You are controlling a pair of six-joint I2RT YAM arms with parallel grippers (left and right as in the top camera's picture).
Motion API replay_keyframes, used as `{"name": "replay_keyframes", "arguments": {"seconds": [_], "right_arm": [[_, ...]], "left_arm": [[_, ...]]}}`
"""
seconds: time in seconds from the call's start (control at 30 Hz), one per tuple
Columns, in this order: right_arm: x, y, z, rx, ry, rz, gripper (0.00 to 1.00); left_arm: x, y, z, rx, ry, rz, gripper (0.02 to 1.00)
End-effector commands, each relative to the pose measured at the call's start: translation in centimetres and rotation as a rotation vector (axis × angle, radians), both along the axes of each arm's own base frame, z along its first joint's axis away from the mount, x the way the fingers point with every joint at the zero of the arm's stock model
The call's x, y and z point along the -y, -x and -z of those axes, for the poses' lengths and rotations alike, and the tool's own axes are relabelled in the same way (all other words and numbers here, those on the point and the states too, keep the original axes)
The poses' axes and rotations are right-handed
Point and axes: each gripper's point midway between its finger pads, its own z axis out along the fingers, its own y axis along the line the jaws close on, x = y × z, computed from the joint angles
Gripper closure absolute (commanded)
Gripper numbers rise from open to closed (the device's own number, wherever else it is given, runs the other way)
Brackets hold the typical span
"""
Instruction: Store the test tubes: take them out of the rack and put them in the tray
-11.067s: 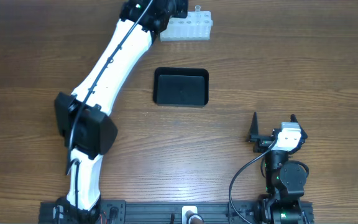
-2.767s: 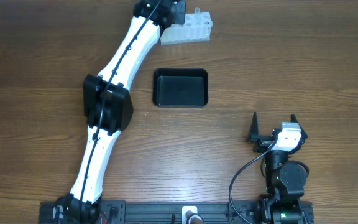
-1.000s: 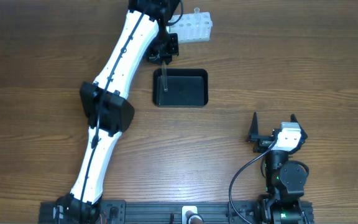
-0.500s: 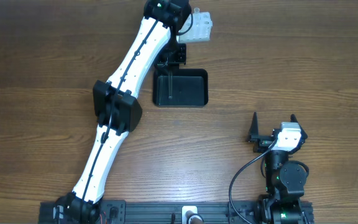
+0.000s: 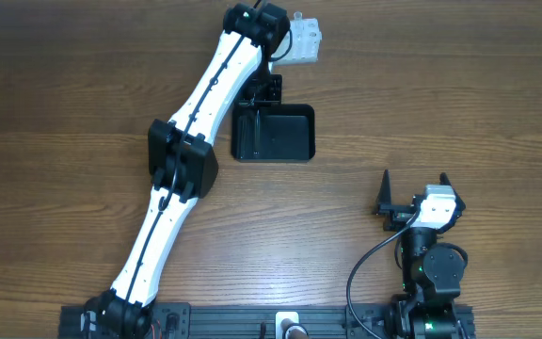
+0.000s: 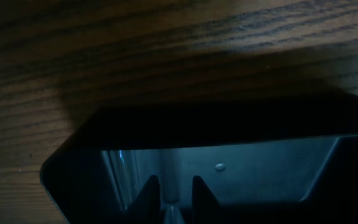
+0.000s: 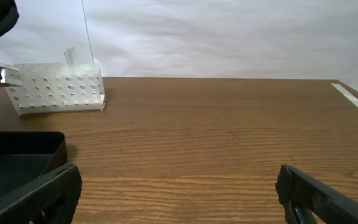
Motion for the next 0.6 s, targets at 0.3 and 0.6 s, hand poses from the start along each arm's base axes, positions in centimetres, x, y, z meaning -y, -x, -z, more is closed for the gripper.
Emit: {"name": "replay_keyframes", "arguments": {"seconds": [0.3,0.6], "right_arm": [[0.0,0.0,0.1,0.001,-0.004,-0.002,0.009],[0.0,0.0,0.1,0.001,-0.003,-0.002,0.009]], "left_arm": [[0.0,0.1,1.9,-0.035,-0.002,0.01,0.943],[-0.1,0.1,2.3,-0.041,-0.005,0.009,0.761]]}}
